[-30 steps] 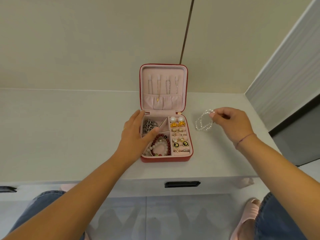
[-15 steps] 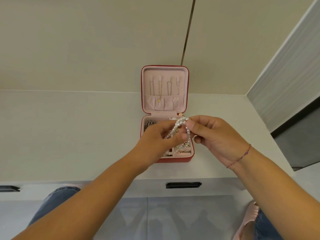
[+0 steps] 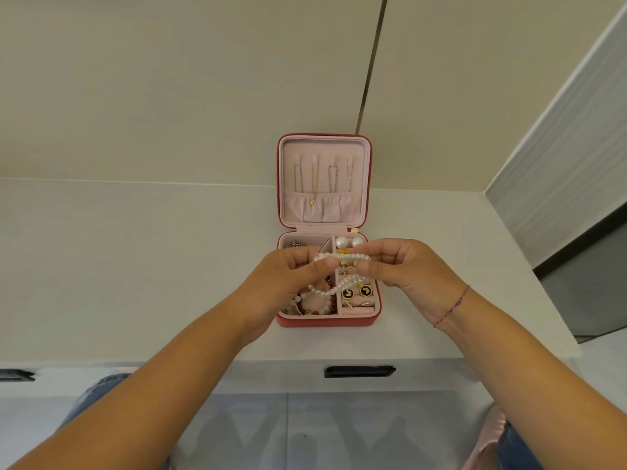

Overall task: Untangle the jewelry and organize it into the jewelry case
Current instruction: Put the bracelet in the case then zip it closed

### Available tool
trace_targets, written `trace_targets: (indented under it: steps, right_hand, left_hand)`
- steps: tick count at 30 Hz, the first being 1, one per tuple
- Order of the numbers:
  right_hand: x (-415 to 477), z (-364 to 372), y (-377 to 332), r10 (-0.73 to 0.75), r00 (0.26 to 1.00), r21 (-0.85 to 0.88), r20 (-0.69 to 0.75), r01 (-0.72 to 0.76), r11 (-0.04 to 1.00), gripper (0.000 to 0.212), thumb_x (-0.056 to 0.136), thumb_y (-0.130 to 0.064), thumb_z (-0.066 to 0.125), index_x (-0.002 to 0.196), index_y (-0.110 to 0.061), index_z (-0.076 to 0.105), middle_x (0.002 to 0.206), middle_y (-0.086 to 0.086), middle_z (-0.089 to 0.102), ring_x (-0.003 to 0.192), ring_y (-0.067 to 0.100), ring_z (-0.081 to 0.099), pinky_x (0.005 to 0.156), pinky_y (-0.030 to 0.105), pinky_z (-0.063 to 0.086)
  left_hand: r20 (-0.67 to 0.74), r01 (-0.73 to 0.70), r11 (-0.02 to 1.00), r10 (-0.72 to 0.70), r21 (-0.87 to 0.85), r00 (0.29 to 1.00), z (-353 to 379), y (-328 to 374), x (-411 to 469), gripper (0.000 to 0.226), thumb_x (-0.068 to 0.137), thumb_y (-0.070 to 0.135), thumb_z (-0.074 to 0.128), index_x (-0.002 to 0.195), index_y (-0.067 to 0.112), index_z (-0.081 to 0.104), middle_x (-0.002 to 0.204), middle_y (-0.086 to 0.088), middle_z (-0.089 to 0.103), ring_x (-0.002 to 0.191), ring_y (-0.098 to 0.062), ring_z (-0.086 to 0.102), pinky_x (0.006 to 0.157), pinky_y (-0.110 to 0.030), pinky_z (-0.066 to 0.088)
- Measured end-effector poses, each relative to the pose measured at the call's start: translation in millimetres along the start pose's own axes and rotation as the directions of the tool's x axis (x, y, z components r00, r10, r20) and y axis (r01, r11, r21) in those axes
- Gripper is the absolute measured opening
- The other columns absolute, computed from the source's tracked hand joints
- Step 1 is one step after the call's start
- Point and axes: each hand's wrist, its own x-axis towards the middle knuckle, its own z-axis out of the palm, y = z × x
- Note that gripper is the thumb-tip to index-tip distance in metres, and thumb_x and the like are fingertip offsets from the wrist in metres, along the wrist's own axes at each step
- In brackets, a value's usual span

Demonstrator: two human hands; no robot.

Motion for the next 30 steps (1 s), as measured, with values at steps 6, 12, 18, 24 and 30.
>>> trace_targets:
  steps: [6,12,18,24,30]
  right_hand:
    - [6.8,-6.1,-0.2,-0.016,0.997,0.002,-0.079,0.016,1.000,0.017,0.083,0.005,0.063,0.084,-0.012,0.067,0.057,-0.012,0.066,0.049,-0.005,0.056,0.049,0.006,0.039]
    - [12.9,-10.0,8.0,-0.013,0.991,0.038,-0.135,0.018,0.999,0.014,0.080,0.002,0.067,0.087,-0.011,0.068,0.060,-0.006,0.065,0.049,0.003,0.050,0.048,0.015,0.040]
    - [18.2,4.9,15.3,-0.040,0.992,0.011,-0.117,0.041,0.999,0.015,0.081,0.003,0.066,0.091,-0.008,0.068,0.061,0.001,0.066,0.049,0.007,0.057,0.050,0.019,0.052]
    - [23.5,13.4,21.4,-0.072,0.996,-0.240,-0.056,0.057,0.969,0.016,0.083,-0.003,0.069,0.098,-0.006,0.065,0.071,0.008,0.066,0.051,0.010,0.059,0.055,0.028,0.056]
    - [25.7,14.7,29.2,0.005,1.000,-0.355,0.004,-0.004,0.935,0.018,0.084,-0.004,0.067,0.102,-0.006,0.064,0.069,0.004,0.062,0.047,0.004,0.059,0.050,0.018,0.050]
  left_hand:
    - [-0.005,0.034,0.990,-0.035,-0.140,0.999,-2.6,-4.8,4.5,0.010,0.087,0.016,0.063,0.084,0.016,0.072,0.076,0.001,0.071,0.077,-0.008,0.067,0.076,-0.020,0.054]
    - [-0.163,0.030,0.988,-0.054,-0.151,0.985,-8.2,-7.8,9.3,0.013,0.087,0.011,0.065,0.098,0.008,0.072,0.087,-0.008,0.075,0.076,-0.016,0.068,0.064,-0.021,0.057]
    - [-0.369,-0.057,0.990,0.102,0.131,0.924,-16.4,-14.3,11.2,0.011,0.087,0.010,0.067,0.090,0.019,0.074,0.074,-0.004,0.073,0.054,-0.008,0.065,0.055,-0.018,0.054]
    - [-0.216,-0.024,0.913,0.121,0.407,0.969,-17.0,-24.5,7.4,0.015,0.085,0.015,0.071,0.095,0.026,0.073,0.073,0.004,0.072,0.053,0.001,0.061,0.054,-0.010,0.046]
    - [-0.218,0.009,0.893,0.101,0.450,0.971,-23.3,-29.6,5.0,0.019,0.085,0.024,0.071,0.104,0.020,0.070,0.069,0.003,0.073,0.056,-0.011,0.069,0.063,-0.021,0.057]
